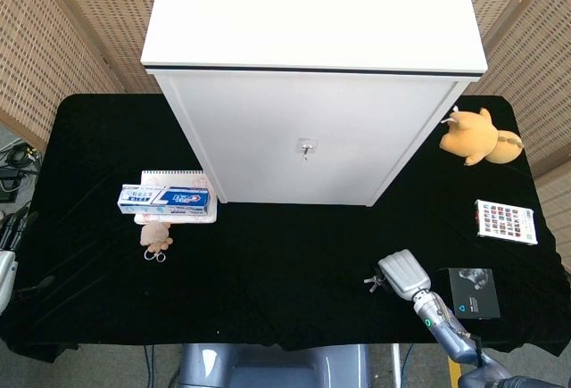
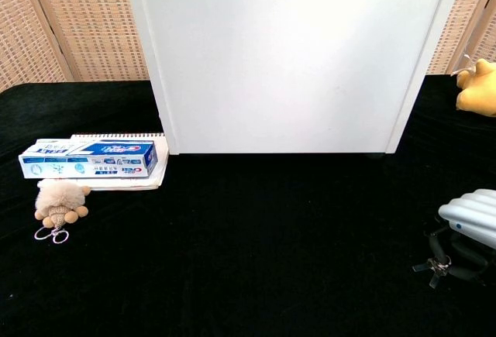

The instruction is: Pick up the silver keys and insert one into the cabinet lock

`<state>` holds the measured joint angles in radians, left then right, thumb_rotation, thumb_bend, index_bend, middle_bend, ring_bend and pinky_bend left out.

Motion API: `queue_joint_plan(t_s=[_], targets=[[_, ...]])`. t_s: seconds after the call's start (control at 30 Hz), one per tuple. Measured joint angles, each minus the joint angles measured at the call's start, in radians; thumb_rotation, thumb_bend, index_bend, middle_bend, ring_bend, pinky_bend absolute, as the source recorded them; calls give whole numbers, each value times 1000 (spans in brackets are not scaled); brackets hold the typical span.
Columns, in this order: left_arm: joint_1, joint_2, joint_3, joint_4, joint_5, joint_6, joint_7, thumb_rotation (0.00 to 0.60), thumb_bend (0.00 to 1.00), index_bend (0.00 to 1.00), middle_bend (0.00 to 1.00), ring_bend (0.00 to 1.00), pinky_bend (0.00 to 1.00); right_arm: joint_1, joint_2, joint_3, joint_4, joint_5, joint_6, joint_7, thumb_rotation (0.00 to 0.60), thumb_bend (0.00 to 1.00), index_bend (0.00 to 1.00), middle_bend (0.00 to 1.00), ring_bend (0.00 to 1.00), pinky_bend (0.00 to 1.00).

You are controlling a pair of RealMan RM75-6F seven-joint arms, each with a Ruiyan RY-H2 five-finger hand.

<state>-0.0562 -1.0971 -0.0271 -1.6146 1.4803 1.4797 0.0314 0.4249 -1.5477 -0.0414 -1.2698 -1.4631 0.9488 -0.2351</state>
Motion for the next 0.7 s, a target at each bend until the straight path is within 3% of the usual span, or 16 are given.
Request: queue_joint_plan(t_s=[0.7], targets=[[0, -2, 1, 0, 1, 1, 4, 600, 0, 0, 0, 0, 0, 0, -9, -12, 21, 8, -1, 0, 600, 614, 640, 855, 806, 932]])
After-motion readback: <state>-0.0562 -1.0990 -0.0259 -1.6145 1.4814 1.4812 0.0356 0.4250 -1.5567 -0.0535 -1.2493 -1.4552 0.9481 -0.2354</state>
